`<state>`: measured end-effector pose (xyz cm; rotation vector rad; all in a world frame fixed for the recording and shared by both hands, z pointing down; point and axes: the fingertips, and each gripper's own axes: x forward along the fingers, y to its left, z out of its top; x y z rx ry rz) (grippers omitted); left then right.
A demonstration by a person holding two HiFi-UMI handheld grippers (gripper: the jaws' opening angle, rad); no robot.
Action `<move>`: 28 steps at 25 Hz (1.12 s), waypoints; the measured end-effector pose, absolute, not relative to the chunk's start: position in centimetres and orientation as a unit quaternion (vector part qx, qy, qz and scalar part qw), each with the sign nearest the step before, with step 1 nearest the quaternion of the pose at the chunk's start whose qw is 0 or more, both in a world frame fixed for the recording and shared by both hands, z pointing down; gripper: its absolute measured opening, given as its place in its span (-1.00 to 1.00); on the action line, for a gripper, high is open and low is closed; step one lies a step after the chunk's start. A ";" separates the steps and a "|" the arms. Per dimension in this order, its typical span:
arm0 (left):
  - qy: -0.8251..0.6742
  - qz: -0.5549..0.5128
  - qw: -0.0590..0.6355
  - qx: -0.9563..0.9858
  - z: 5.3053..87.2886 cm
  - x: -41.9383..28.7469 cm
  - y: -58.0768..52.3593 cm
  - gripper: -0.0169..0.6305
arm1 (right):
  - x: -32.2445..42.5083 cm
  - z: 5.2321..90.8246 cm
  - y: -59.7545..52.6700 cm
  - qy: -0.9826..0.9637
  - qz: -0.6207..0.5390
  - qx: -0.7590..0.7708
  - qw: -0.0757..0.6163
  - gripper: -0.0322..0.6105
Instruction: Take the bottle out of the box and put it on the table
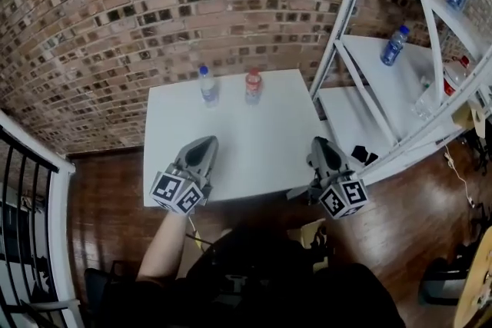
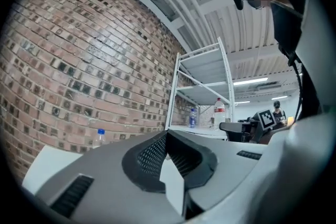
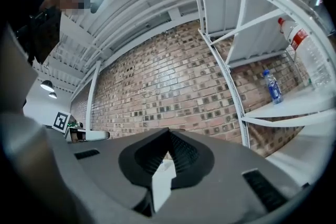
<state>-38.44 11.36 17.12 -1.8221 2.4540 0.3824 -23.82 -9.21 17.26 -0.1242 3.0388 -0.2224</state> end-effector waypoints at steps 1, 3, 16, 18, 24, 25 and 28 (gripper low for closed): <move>0.789 0.117 0.031 -0.602 17.1 -38.0 11.1 -0.94 | -24.0 17.5 -9.3 0.996 -0.071 -0.039 0.042 -0.90; 0.782 0.108 0.031 -0.613 16.9 -37.6 10.9 -0.94 | -24.3 17.8 -9.3 0.996 -0.067 -0.037 0.036 -0.90; 0.791 0.127 0.037 -0.598 17.6 -38.3 11.7 -0.94 | -25.1 18.2 -9.6 0.997 -0.062 -0.031 0.030 -0.90; 0.794 0.128 0.039 -0.593 17.6 -38.5 11.9 -0.94 | -25.1 18.5 -9.7 0.997 -0.064 -0.031 0.028 -0.90; 0.793 0.137 0.030 -0.593 18.0 -39.2 11.5 -0.94 | -24.4 18.6 -10.3 0.996 -0.066 -0.046 0.026 -0.90; 0.790 0.138 0.029 -0.597 18.0 -39.1 11.1 -0.94 | -24.0 18.5 -10.5 0.996 -0.066 -0.054 0.027 -0.90; 0.773 0.143 0.029 -0.618 17.5 -38.3 8.9 -0.94 | -21.9 18.2 -11.6 0.994 -0.060 -0.084 0.028 -0.90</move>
